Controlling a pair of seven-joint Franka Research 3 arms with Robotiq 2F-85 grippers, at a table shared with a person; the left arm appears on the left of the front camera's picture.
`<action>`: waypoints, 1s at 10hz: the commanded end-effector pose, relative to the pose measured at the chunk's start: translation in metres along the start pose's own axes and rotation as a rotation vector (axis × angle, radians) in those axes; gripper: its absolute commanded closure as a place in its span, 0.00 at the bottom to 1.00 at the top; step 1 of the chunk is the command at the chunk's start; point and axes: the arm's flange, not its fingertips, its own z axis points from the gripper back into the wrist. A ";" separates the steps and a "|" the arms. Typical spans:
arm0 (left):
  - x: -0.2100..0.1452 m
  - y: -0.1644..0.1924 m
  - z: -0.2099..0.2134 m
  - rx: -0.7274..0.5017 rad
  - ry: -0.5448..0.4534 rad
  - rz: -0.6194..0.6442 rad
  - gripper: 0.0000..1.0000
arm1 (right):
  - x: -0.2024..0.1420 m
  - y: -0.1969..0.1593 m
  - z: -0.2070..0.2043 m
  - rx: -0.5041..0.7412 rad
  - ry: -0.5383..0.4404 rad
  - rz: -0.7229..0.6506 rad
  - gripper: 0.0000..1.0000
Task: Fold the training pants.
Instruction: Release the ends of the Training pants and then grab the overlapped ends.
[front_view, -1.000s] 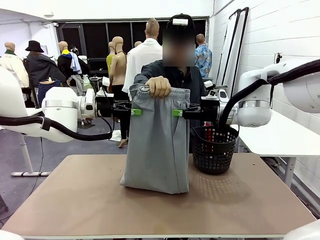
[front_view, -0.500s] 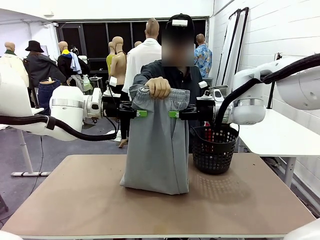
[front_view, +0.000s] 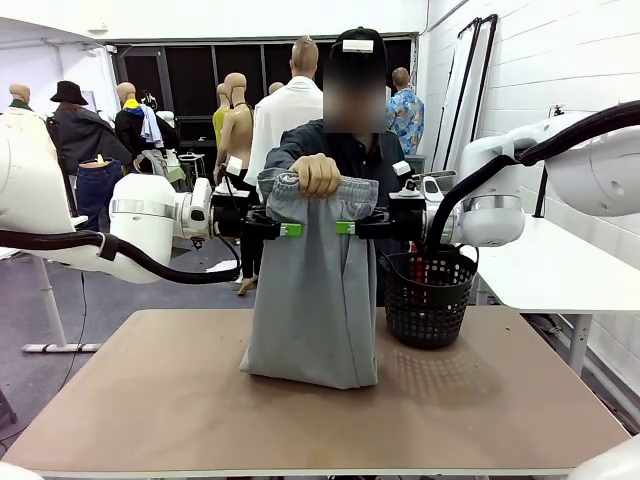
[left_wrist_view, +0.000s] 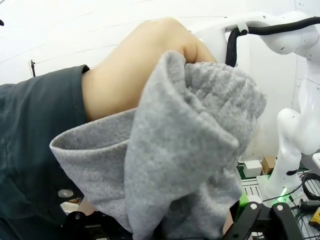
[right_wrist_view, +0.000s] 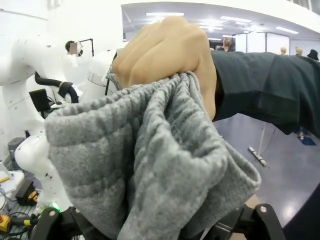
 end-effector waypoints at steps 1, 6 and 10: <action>0.006 0.005 -0.003 -0.022 -0.044 0.030 0.23 | 0.005 -0.011 -0.002 0.040 0.024 0.006 0.35; -0.001 0.007 0.004 0.015 -0.028 0.070 1.00 | 0.011 -0.016 0.004 0.068 0.047 -0.025 1.00; -0.005 0.008 0.002 0.023 0.013 0.081 1.00 | 0.014 -0.017 0.004 0.095 0.048 -0.047 1.00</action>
